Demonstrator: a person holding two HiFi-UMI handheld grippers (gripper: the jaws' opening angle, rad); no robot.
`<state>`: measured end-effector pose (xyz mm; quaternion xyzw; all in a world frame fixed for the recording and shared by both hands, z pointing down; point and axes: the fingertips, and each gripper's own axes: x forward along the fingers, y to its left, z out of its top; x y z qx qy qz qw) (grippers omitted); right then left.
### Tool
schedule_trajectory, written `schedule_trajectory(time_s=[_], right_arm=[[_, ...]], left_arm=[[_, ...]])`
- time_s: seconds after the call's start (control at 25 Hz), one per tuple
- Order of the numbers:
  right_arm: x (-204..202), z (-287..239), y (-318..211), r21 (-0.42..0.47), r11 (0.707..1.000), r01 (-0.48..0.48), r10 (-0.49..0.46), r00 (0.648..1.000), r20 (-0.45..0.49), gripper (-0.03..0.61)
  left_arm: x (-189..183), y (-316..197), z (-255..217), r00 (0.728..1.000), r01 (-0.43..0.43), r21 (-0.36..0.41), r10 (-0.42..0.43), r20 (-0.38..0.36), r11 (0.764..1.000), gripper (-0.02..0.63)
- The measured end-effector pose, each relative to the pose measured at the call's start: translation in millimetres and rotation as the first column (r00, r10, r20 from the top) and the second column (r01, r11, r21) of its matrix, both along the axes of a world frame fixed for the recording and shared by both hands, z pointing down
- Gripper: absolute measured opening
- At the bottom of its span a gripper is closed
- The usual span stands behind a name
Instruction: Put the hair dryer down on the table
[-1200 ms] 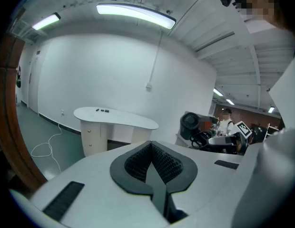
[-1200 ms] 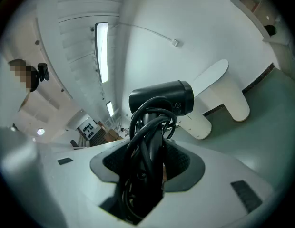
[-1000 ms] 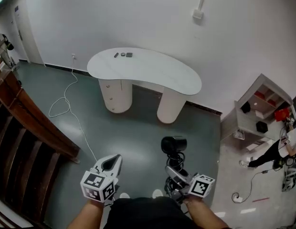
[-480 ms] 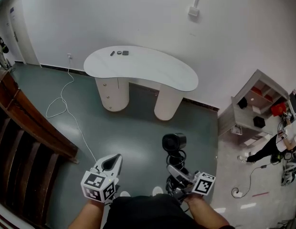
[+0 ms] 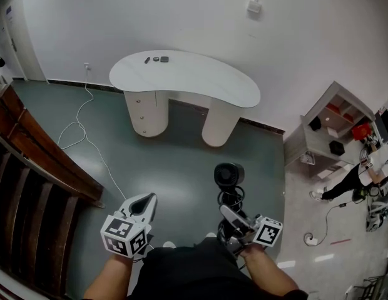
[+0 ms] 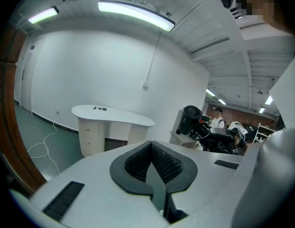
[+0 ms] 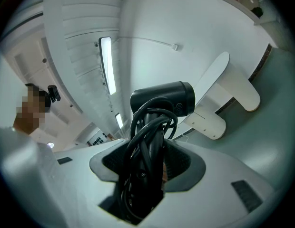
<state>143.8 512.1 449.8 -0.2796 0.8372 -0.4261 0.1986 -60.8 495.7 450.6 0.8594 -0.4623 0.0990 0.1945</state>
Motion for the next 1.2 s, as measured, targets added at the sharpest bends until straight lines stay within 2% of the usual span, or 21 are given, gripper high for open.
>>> schedule_trajectory(time_s=[0.32,0.64,0.88,1.04,1.2], right_arm=[[-22,14,15,-0.038,0.998,-0.044,0.043,0.999,-0.024,0.198],[-24,25,-13,-0.068,0.995,-0.07,0.067,0.996,-0.052,0.198],[-21,32,-71,-0.069,0.996,-0.063,0.06,0.997,-0.053,0.198],[-24,29,-126,-0.071,0.996,-0.049,0.046,0.998,-0.036,0.198],[-31,23,-185,-0.064,0.998,-0.009,0.007,1.0,-0.028,0.198]], left_arm=[[-29,9,17,1.0,-0.028,-0.016,0.028,-0.006,0.999,0.011],[-28,-14,27,0.999,-0.038,-0.036,0.038,-0.011,0.999,0.011],[-24,-63,31,0.999,-0.024,-0.048,0.023,-0.022,0.999,0.011],[-24,-105,25,0.999,-0.028,-0.052,0.029,0.017,0.998,0.011],[-29,-156,18,0.999,0.005,-0.05,-0.003,0.037,0.999,0.011]])
